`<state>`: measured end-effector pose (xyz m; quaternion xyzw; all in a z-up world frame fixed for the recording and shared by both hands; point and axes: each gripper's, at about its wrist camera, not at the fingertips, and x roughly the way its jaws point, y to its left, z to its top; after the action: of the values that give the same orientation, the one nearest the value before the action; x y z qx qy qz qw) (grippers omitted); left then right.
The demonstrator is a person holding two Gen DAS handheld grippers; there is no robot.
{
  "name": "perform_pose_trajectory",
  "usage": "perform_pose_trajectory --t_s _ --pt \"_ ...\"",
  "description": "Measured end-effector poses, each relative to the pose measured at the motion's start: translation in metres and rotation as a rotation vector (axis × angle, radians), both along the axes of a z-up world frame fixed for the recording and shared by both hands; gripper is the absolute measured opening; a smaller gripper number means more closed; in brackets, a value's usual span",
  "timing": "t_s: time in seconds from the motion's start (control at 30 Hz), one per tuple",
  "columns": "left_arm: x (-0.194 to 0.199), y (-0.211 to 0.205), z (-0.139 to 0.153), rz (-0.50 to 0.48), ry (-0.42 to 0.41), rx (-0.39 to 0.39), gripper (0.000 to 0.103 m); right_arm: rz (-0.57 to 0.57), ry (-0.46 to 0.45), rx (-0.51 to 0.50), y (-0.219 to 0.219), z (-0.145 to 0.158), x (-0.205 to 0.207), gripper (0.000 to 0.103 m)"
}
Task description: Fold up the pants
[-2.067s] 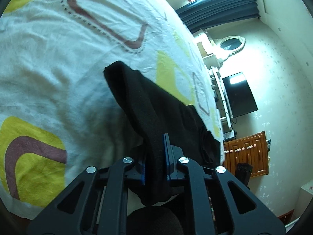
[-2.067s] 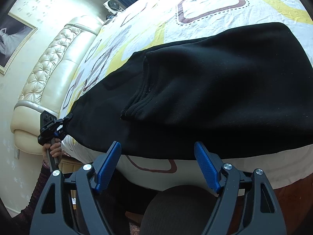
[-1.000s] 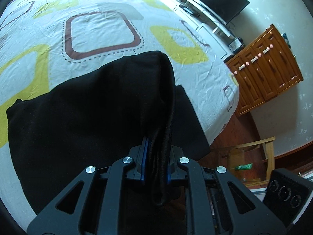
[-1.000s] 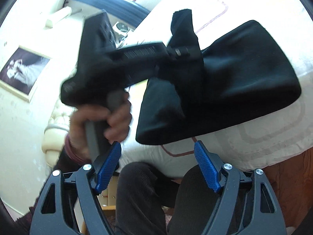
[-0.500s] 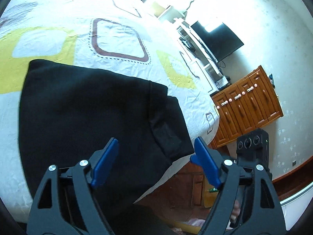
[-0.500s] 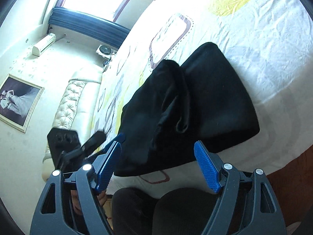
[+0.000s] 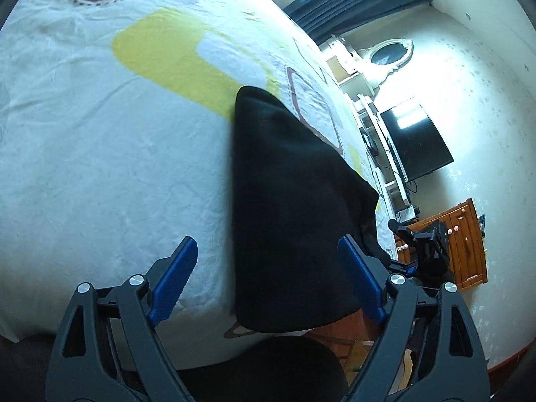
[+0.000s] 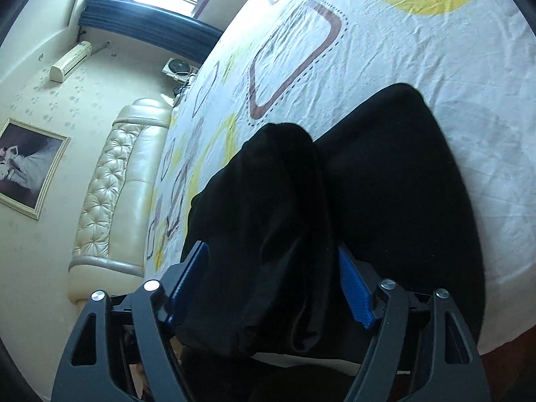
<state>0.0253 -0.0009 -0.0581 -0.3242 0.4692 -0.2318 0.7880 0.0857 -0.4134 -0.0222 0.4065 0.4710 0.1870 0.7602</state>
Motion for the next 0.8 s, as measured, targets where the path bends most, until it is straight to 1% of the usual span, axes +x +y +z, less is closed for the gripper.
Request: perform_pose_trajectory --t_s 0.07,0.1,0.13,0.2,0.27,0.4,0.5,0.53,0.57,0.67,0.73,0.8 --pt "-0.001 0.004 -0.009 0.004 0.025 -0.016 0.085 0.033 0.034 -0.002 0.011 -0.008 0.005 0.035" --pt "-0.002 0.004 -0.012 0.005 0.034 -0.028 0.085 0.038 0.042 -0.025 0.014 -0.009 0.006 0.026" --pt "-0.003 0.004 -0.014 0.008 0.039 -0.038 0.086 0.041 0.042 -0.048 0.017 -0.009 0.006 0.023" --pt "-0.004 0.001 -0.013 0.006 0.036 -0.042 0.086 0.039 0.025 -0.056 0.018 -0.004 0.004 0.016" --pt "-0.005 0.000 -0.011 -0.003 0.033 -0.044 0.086 0.036 -0.011 -0.055 0.013 0.010 0.001 0.014" --pt "-0.006 -0.005 -0.003 -0.017 0.012 -0.053 0.086 0.030 -0.116 -0.106 0.000 0.046 -0.004 0.012" --pt "-0.006 -0.011 0.002 -0.037 0.000 -0.069 0.088 -0.007 -0.129 -0.131 -0.022 0.054 -0.009 0.012" --pt "-0.005 -0.015 0.002 -0.046 0.001 -0.078 0.091 -0.024 -0.123 -0.152 -0.029 0.052 -0.011 0.012" --pt "-0.005 -0.018 0.002 -0.053 0.004 -0.081 0.091 -0.038 -0.111 -0.169 -0.036 0.048 -0.013 0.012" --pt "-0.002 -0.030 0.000 -0.072 0.009 -0.078 0.091 -0.074 -0.042 -0.203 -0.059 0.021 -0.019 0.012" --pt "-0.001 -0.032 -0.004 -0.078 0.015 -0.069 0.091 -0.082 -0.022 -0.182 -0.066 0.002 -0.021 0.012" --pt "-0.001 -0.036 -0.007 -0.082 0.030 -0.067 0.091 -0.086 -0.031 -0.164 -0.069 -0.005 -0.020 0.012"
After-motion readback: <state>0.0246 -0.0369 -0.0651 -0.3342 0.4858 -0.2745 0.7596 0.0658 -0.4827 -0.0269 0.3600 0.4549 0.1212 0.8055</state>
